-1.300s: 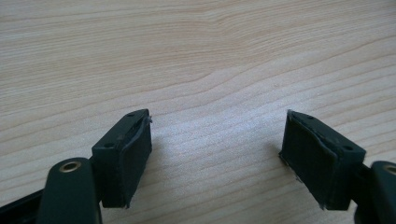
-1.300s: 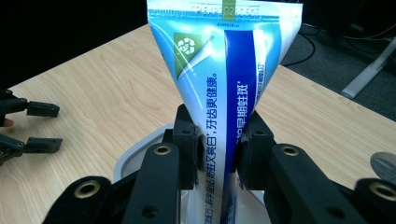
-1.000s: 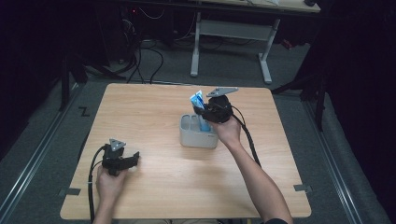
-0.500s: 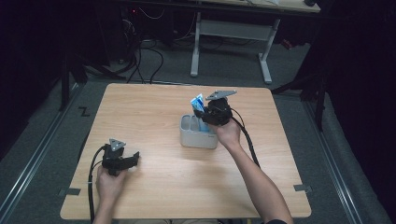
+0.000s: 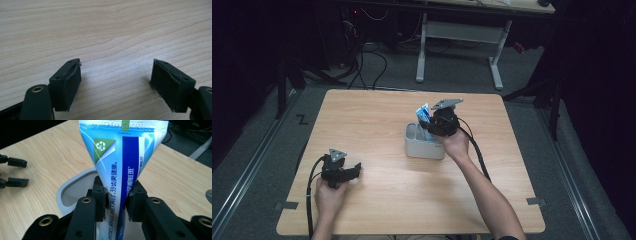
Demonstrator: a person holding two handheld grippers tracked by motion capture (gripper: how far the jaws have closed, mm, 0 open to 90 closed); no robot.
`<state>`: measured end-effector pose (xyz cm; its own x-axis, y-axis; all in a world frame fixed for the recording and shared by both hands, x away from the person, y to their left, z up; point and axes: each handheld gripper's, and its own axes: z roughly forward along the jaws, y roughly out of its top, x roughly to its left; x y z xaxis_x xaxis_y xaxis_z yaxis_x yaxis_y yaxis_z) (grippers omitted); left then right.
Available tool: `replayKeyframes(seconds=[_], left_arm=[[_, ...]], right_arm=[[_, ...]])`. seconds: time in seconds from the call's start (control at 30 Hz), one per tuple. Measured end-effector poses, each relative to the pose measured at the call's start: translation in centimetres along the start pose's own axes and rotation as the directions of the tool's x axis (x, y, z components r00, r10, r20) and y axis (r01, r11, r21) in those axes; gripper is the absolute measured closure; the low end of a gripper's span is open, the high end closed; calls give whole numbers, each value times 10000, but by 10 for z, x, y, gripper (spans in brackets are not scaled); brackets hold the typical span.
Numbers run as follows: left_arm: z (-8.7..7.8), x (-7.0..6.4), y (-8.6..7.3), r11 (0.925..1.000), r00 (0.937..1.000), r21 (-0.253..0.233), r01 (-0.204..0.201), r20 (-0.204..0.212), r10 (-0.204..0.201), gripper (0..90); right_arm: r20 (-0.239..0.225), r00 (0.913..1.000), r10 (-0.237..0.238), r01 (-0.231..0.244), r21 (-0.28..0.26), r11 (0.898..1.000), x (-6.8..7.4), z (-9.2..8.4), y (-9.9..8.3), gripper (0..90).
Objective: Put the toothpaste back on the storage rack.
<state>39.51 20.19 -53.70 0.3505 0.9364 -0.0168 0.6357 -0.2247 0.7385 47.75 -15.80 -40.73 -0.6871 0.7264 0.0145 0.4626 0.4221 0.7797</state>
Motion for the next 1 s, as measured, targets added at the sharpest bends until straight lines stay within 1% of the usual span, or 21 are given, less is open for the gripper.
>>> replayKeyframes(seconds=[0.1,0.33,0.47,0.7,0.9,1.0], left_arm=[[0,0,0,10000,10000,3,-18,-3,18,245],[0,0,0,10000,10000,-5,10,22,-10,244],[0,0,0,10000,10000,5,4,22,-4,244],[0,0,0,10000,10000,-11,11,32,-11,243],[0,1,0,10000,10000,-17,22,43,-22,243],[0,0,0,10000,10000,-10,-2,24,2,243]], right_arm=[[38,9999,-94,94,175,9998,2,4,-2,718],[-14,10000,-48,48,169,9998,2,4,-1,710],[-22,9999,119,-119,107,9999,0,5,-3,702],[-18,10000,60,-60,62,10000,3,7,-2,692],[-158,9996,236,-236,-16,9997,0,5,-3,649],[-193,9994,280,-279,68,9996,-1,2,-3,612]])
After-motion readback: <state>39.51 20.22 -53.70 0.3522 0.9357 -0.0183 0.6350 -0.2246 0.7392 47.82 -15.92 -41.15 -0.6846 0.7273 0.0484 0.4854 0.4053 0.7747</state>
